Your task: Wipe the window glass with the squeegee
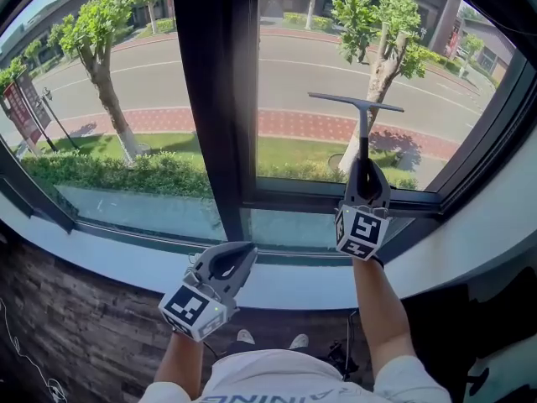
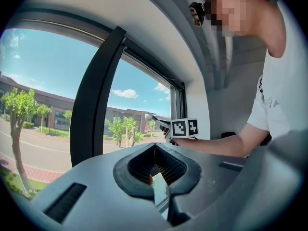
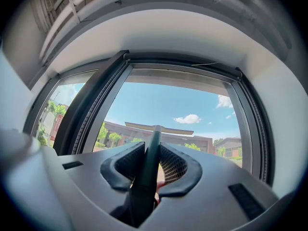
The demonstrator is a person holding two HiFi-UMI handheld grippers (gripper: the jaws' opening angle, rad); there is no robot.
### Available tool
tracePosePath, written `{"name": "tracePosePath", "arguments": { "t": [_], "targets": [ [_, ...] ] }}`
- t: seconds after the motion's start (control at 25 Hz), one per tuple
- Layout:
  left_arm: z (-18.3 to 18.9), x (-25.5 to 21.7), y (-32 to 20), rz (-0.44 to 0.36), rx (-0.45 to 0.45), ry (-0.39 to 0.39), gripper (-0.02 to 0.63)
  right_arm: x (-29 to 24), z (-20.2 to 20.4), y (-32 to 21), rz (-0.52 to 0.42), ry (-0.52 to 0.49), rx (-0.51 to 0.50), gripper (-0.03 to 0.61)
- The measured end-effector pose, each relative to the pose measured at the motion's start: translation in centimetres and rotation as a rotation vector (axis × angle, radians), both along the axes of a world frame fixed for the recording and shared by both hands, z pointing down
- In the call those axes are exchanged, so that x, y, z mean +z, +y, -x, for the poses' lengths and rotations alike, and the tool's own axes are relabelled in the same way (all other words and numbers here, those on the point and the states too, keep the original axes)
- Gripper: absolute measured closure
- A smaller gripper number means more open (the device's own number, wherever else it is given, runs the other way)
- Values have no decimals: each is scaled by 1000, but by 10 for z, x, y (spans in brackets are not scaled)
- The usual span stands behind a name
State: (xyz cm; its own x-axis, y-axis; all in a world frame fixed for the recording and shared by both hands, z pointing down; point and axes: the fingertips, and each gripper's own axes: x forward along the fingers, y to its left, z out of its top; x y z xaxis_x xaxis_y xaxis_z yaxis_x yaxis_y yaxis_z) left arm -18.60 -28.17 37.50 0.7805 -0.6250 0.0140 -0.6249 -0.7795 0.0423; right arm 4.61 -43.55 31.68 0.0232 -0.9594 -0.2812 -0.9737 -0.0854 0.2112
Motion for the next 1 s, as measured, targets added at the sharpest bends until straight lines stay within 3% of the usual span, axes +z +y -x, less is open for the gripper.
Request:
{"name": "tracePosePath", "arguments": {
  "t": [0.48,1.0],
  "targets": [
    [-3,13,-1,32,8,-12,597,99,-2,6,171,-41,-1,479],
    [-6,17,-5,54,-4,-32,597,168,-13,5,280,-48,-2,479]
  ]
}}
